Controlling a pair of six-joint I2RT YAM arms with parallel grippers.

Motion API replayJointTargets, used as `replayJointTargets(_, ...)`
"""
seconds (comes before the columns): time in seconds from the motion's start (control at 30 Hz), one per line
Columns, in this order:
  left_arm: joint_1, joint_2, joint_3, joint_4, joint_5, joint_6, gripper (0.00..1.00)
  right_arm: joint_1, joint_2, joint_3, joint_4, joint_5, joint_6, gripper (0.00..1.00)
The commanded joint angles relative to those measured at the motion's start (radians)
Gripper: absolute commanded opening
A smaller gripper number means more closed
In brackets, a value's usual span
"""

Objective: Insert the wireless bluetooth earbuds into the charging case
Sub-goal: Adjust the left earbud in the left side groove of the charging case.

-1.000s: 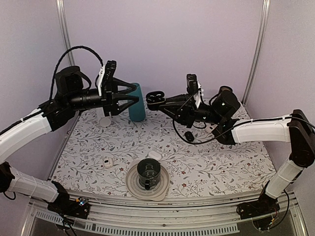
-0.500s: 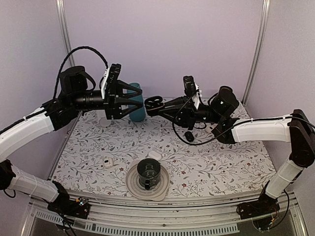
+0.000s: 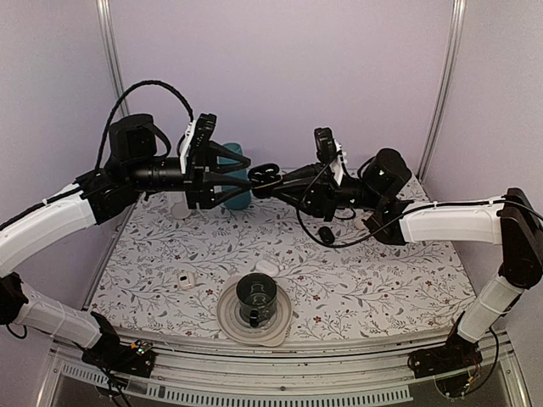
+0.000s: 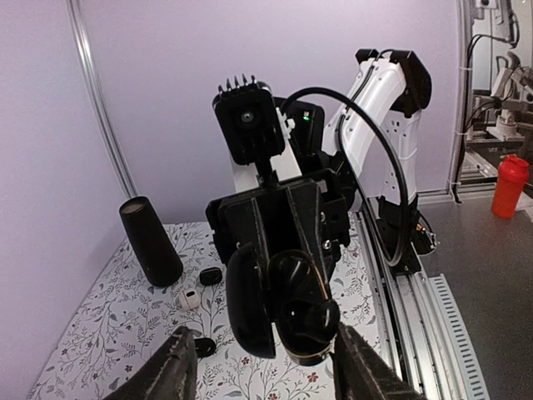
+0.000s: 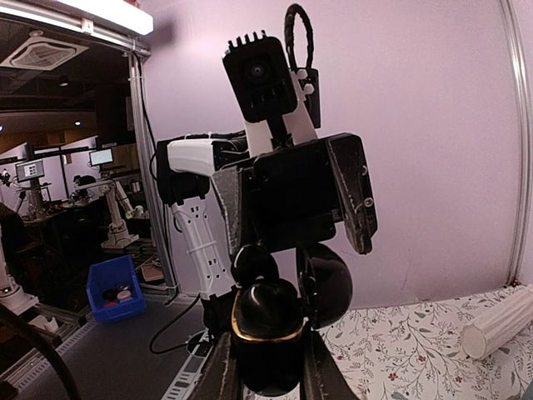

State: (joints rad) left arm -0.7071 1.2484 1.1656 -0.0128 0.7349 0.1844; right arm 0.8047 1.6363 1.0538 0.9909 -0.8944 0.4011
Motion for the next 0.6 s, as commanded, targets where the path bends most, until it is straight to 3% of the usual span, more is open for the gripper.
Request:
replayJointTargets(0.0,-0.015,0.009,0.028,-0.007,-0.048,0.015,0.56,0.005,-0.012,0.028,-0.006,-0.008,-0.018,0.03)
replayJointTargets(0.57,-0.028,0.02,0.039,-0.023,-0.123,0.001,0.54,0.029,-0.027,0.038,-0.078,0.024,-0.102,0.02)
